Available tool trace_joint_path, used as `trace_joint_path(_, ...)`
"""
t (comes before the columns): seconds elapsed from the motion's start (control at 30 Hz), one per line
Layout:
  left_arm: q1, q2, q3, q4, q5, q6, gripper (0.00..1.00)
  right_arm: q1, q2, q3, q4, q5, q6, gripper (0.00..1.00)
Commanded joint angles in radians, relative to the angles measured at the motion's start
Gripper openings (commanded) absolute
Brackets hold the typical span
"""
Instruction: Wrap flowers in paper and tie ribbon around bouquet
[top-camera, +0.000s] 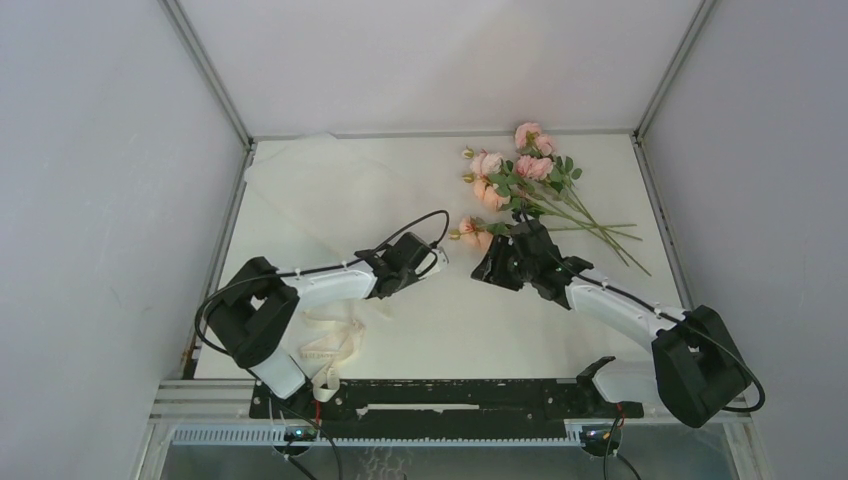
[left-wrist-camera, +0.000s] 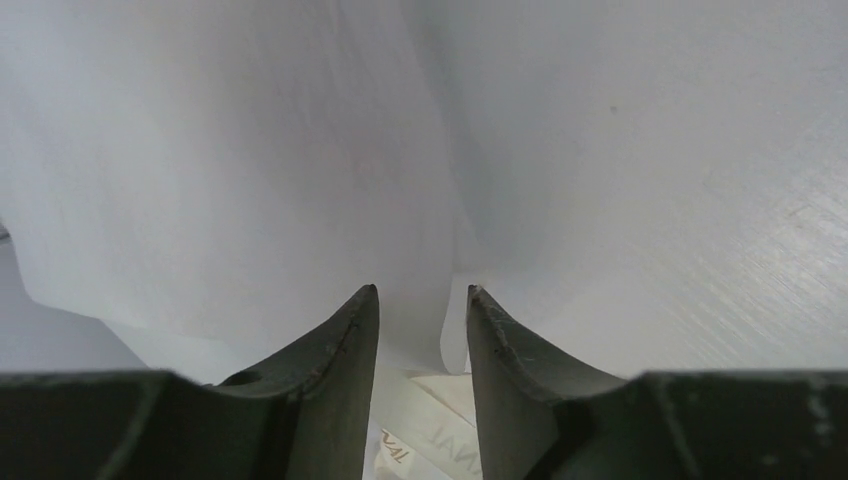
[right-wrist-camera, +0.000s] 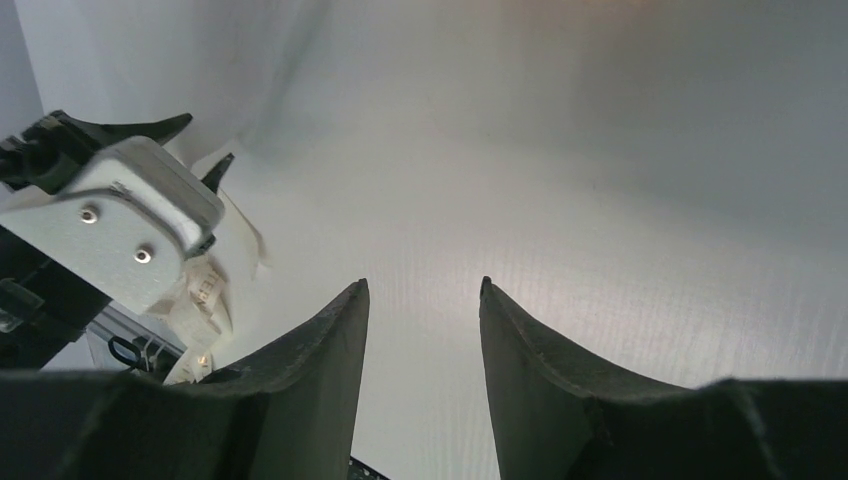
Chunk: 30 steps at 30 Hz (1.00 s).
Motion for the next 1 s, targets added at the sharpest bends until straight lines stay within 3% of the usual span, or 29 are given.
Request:
trace_joint_path(0.0, -0.004, 0.011, 0.058, 0.080, -0.081, -0.010, 0.39, 0.007, -0.026, -0.013, 0.012, 0.015, -0.002, 0.54)
trace_joint_path(0.07, -0.001, 0.019, 0.053, 0.102, -0.109, -0.005, 0.29, 0.007, -0.033, -0.019, 0.010, 0.016, -0.002, 0.54)
trace_joint_path(0.13, 0.001, 0.017, 0.043, 0.131, -0.132, 0.000, 0.11, 0.007, -0.041, -0.021, 0.009, 0.016, 0.001, 0.54)
trace_joint_path(0.23, 0.013, -0.011, 0.029, 0.165, -0.178, -0.005, 0.00, 0.010, -0.044, -0.022, 0.026, 0.002, 0.018, 0.54)
trace_joint_path(0.33, 0.031, -0.119, 0.013, 0.155, -0.183, -0.035, 0.00, 0.024, -0.024, -0.022, 0.098, -0.036, 0.073, 0.55)
trace_joint_path(0.63, 0.147, -0.491, -0.030, -0.040, 0.040, -0.188, 0.00, 0.089, 0.161, 0.043, 0.415, -0.075, 0.282, 0.57)
trace_joint_path(0.87, 0.168, -0.598, -0.086, -0.038, 0.065, -0.213, 0.00, 0.186, 0.351, 0.184, 0.535, -0.078, 0.381, 0.78)
trace_joint_path(0.97, 0.171, -0.609, -0.098, -0.037, 0.064, -0.211, 0.00, 0.178, 0.420, 0.252, 0.520, -0.047, 0.419, 0.79)
